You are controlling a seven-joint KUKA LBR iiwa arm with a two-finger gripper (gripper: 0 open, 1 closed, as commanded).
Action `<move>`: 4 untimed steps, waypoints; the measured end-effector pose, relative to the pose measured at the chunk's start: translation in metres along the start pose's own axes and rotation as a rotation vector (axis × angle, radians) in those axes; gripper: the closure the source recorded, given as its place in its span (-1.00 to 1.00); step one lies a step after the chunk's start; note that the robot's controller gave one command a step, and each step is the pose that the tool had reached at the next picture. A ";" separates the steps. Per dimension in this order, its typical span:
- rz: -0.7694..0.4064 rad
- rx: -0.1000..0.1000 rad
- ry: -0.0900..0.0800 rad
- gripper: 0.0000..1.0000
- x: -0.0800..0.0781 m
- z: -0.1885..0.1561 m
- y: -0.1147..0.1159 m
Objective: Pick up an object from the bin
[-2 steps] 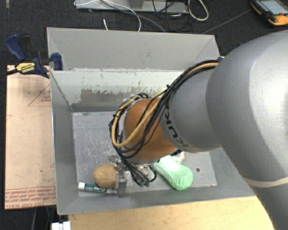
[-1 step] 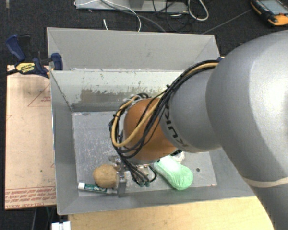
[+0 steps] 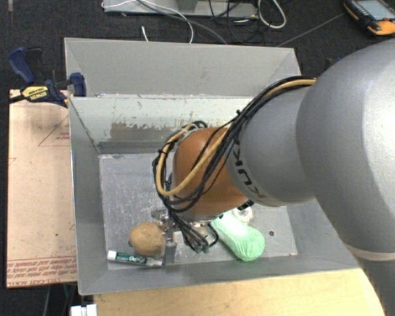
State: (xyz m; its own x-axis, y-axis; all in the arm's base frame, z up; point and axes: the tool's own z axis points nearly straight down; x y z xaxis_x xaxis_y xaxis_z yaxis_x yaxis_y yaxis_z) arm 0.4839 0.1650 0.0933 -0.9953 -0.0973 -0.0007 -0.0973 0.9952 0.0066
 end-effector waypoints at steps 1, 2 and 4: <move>0.000 -0.001 -0.003 1.00 -0.001 -0.019 0.000; 0.001 -0.002 -0.005 1.00 -0.002 -0.032 0.001; 0.002 -0.002 -0.005 1.00 -0.002 -0.067 0.001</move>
Offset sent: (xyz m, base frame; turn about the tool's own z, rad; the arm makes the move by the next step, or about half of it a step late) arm 0.0008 0.0001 0.0348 -0.0001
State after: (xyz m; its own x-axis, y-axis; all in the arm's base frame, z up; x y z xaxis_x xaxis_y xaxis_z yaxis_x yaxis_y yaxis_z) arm 0.4855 0.1657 0.1608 -0.9954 -0.0955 -0.0054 -0.0955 0.9954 0.0088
